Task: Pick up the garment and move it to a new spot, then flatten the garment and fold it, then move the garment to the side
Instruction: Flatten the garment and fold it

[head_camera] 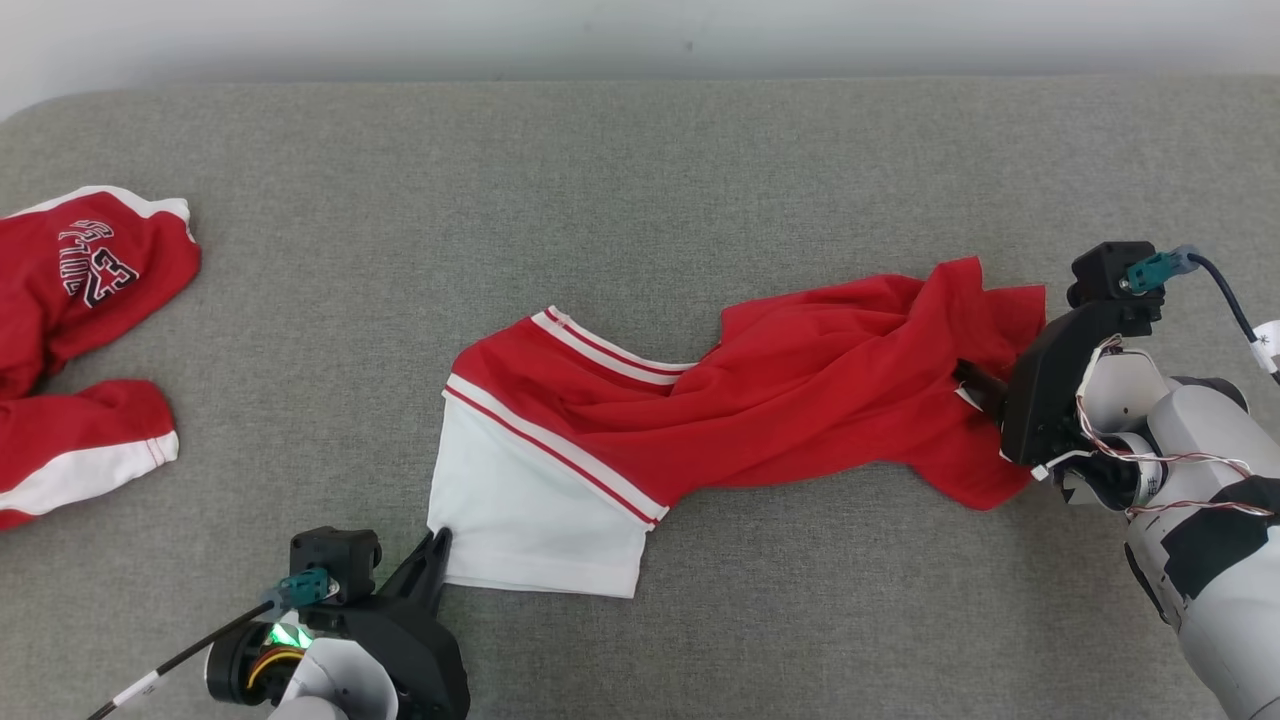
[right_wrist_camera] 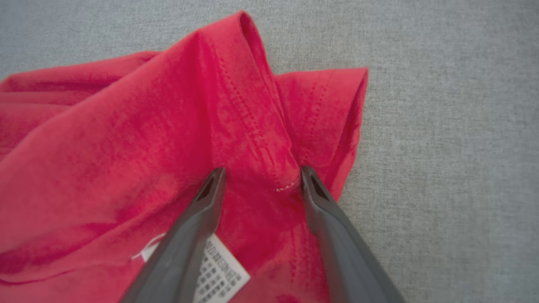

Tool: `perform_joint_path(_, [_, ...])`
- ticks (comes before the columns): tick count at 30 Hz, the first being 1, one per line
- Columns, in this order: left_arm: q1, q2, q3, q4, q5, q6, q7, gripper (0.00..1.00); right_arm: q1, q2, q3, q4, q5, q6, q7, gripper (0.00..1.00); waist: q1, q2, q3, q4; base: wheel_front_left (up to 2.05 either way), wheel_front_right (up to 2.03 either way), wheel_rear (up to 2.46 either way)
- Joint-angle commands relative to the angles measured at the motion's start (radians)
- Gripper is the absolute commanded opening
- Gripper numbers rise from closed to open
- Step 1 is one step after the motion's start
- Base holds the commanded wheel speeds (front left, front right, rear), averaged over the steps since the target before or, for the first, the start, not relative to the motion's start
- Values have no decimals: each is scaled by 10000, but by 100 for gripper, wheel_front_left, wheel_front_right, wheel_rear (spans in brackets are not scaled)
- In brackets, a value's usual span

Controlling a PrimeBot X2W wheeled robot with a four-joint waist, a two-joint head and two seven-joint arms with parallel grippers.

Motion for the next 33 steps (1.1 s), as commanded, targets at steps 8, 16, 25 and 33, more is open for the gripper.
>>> perform_joint_path(8, [61,133,-2,313,-142,212,104,0,172,-211,729,-473,262,-29,73,87,0,0,-102,-236,0,0,0])
perform_joint_path(16, [27,194,-42,315,-245,213,145,0,383,-255,1207,-913,503,-29,59,72,0,0,-206,-362,0,0,0])
perform_joint_path(25, [240,278,-152,163,-260,237,164,0,140,-243,1022,-181,344,-29,-314,46,0,0,-197,-205,0,0,0])
perform_joint_path(33, [310,378,-138,149,-301,302,115,0,-118,-40,1091,253,179,-29,-609,0,0,0,-246,-91,0,0,0])
